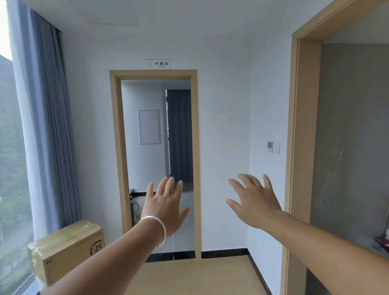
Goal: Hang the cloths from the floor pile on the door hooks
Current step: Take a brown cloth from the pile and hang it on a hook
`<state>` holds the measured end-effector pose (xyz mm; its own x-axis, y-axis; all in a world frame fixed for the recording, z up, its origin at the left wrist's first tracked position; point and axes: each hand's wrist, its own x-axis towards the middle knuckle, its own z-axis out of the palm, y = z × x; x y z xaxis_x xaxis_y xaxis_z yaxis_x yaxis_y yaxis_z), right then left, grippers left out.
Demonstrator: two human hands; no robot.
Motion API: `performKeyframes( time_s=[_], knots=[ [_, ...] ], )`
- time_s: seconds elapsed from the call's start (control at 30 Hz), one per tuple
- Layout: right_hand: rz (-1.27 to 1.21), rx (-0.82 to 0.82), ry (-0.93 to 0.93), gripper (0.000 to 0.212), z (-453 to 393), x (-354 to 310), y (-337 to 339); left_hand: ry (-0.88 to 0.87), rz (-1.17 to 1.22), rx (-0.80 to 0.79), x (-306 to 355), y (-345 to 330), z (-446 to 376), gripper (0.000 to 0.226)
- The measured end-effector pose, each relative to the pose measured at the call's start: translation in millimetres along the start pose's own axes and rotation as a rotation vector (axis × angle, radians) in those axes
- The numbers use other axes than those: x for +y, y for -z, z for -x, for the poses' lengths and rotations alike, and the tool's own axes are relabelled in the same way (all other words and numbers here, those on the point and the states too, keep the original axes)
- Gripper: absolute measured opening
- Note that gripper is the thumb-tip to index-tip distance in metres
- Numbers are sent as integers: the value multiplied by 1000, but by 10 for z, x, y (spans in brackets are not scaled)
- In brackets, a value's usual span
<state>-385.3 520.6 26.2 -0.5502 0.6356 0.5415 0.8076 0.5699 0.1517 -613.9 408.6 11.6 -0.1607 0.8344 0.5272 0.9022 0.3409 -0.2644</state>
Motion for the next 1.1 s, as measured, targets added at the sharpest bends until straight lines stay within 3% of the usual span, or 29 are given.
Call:
performKeyframes(
  time_s=[0.6, 0.87, 1.1],
  knots=[
    [-6, -5, 35, 57, -2321, 1141, -1748, 20, -53, -41, 364, -1449, -2626, 74],
    [3, -30, 31, 56, -3185, 1242, -2560, -9, -31, -30, 200, -2225, -3648, 74],
    [58, -23, 13, 56, -4435, 1242, -3153, -13, -5, 0, -269, -3013, -4832, 73]
  ],
)
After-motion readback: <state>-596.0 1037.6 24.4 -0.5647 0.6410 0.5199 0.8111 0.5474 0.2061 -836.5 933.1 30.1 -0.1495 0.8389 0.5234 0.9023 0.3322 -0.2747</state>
